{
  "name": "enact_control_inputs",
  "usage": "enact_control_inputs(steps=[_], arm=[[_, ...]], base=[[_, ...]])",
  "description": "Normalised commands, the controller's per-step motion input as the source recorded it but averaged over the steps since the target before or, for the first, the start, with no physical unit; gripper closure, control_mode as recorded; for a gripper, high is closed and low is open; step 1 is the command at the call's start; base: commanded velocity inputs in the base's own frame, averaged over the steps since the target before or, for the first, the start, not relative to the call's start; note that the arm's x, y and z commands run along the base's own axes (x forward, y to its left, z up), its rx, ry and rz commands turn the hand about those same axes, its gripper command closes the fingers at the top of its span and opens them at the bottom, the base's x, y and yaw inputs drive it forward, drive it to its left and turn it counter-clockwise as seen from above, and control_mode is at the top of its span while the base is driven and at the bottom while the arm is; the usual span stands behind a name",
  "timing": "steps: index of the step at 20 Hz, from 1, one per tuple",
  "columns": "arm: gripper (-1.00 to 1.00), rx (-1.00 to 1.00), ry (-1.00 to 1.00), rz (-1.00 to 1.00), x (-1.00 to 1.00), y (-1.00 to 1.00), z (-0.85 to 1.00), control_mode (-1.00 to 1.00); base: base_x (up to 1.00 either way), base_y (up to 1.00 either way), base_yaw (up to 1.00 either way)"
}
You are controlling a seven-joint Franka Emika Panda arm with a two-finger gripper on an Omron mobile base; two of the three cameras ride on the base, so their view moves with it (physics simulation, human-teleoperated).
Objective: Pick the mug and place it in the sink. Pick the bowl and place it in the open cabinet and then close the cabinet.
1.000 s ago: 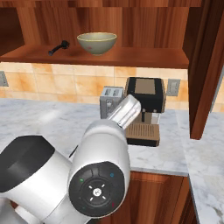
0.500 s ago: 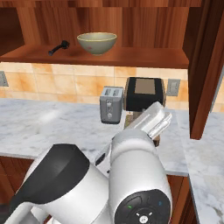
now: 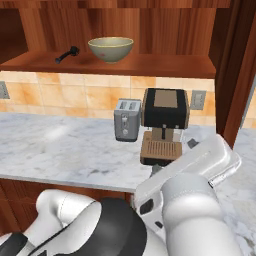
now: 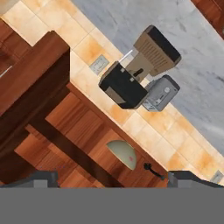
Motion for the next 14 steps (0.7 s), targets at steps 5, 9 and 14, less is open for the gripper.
enact_control_inputs(steps=[5, 9, 14], arm=[[-1.0, 0.02, -0.16, 0.0, -0.26, -0.36, 0.0, -1.0], [-1.0, 0.04, -0.16, 0.0, -0.22, -0.42, 0.0, -1.0], [-1.0, 0.03, -0.11, 0.0, -0.13, -0.38, 0.0, -1.0]], base=[[0.0, 0.0, 0.0], [0.0, 0.0, 0.0], [0.0, 0.0, 0.0]])
